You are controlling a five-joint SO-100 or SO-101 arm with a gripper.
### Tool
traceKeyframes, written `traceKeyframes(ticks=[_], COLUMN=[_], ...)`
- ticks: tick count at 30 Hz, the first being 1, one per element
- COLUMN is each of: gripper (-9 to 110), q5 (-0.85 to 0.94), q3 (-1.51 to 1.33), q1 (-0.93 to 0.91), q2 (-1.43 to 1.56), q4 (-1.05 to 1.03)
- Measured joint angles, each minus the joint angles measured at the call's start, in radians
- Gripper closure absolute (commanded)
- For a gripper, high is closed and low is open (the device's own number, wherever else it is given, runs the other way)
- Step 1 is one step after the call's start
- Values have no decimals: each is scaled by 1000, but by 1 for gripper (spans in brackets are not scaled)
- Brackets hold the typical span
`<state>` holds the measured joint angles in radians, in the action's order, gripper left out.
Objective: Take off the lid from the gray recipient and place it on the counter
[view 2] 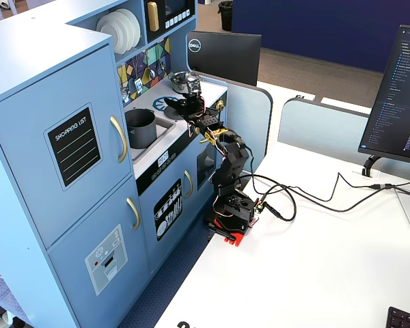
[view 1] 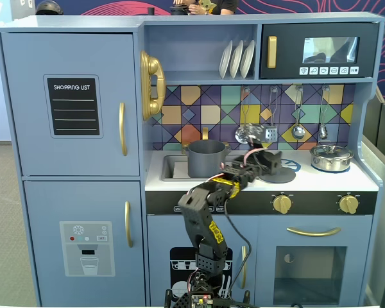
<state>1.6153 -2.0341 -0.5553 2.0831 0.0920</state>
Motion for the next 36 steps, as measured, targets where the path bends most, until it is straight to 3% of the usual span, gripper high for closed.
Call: traceKeyframes(ticks=[4,9,12,17,26,36], gripper=[100,102,102,102,102,101], q5=[-38,-55,-20,8,-41,-104], q3=[-12,-127,-244,-512,-953,-971], q1=[67,229,318,443,623,644], q2=[267,641,805,894,950,1031], q4=[-331,-871,-1089,-1160,-1000,-1396])
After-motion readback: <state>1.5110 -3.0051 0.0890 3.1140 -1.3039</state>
